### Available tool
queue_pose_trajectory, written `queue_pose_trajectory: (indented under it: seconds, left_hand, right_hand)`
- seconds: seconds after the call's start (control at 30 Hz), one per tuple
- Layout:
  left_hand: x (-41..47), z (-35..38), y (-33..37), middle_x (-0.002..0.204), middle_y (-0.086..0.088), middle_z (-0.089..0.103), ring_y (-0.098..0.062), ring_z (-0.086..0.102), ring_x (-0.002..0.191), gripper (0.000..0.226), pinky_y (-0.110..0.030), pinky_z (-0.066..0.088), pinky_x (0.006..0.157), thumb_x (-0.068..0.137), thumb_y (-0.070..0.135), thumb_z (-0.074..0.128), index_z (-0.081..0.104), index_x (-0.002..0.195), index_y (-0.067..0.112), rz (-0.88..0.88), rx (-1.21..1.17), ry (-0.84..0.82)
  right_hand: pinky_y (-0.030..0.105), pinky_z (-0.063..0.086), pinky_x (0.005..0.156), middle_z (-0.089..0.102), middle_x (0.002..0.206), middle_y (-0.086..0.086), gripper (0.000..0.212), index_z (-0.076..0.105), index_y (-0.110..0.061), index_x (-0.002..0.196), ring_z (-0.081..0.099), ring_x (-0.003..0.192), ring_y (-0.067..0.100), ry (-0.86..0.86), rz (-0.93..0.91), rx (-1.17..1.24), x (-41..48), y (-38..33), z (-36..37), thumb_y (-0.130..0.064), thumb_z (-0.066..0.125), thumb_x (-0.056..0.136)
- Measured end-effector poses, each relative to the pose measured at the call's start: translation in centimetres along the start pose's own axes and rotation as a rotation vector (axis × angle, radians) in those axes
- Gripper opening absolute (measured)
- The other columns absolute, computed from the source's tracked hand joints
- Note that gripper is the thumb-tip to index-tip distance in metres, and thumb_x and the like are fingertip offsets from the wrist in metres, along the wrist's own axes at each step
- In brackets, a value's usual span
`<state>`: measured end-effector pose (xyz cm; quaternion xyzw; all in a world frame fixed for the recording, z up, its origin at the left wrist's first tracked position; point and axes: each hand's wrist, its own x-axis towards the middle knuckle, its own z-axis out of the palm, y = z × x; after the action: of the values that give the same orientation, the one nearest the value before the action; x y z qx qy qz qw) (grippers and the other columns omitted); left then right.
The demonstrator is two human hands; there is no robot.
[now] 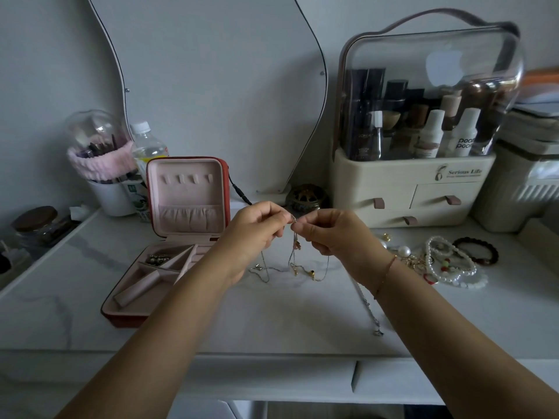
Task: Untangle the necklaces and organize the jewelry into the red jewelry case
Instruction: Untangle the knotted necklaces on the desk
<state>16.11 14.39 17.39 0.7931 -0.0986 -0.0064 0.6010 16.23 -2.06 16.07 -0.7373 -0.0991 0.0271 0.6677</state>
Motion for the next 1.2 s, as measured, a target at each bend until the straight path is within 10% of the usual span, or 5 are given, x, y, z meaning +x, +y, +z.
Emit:
queue_pose_trajectory:
  seconds: [0.37,0.67,1.0,1.2]
  left_hand:
    - [0.3,0.0,-0.7,0.089,0.010,0.073,-0.004,0.066,0.092,0.013,-0.021,0.047,0.085,0.081,0.021,0.074,0.073,0.082,0.034,0.040,0.069,0.054]
    - [0.4,0.5,-0.8,0.081,-0.010,0.067,-0.022,0.058,0.072,0.004,-0.032,0.049,0.070,0.083,0.026,0.071,0.071,0.079,0.027,0.049,0.223,0.125]
    - [0.8,-0.1,-1.9,0.052,0.017,0.050,0.003,0.041,0.046,0.010,-0.022,0.033,0.057,0.083,0.010,0.063,0.062,0.075,0.015,-0.075,0.123,0.088]
    - [0.9,-0.2,-2.8,0.044,0.015,0.046,-0.008,0.040,0.051,0.013,-0.024,0.034,0.057,0.082,0.009,0.065,0.061,0.071,0.015,-0.115,0.098,0.071]
  right_hand:
    - [0.015,0.034,0.045,0.052,0.049,-0.011,0.008,0.070,-0.009,0.082,0.037,0.044,0.004,0.013,0.014,-0.041,0.3,-0.1,-0.6,-0.017,0.069,0.083]
    - [0.018,0.053,0.059,0.067,0.071,-0.004,0.005,0.071,-0.018,0.085,0.056,0.057,-0.003,0.124,-0.165,-0.410,0.3,-0.8,-0.6,-0.021,0.067,0.086]
    - [0.033,0.051,0.088,0.064,0.086,0.011,0.017,0.058,-0.004,0.090,0.062,0.079,0.018,0.082,-0.004,0.203,0.9,-2.1,-1.3,-0.011,0.045,0.098]
    - [0.034,0.056,0.076,0.060,0.073,0.009,0.016,0.055,-0.007,0.086,0.060,0.066,0.019,0.045,0.012,0.262,1.3,-3.9,-1.1,-0.012,0.046,0.098]
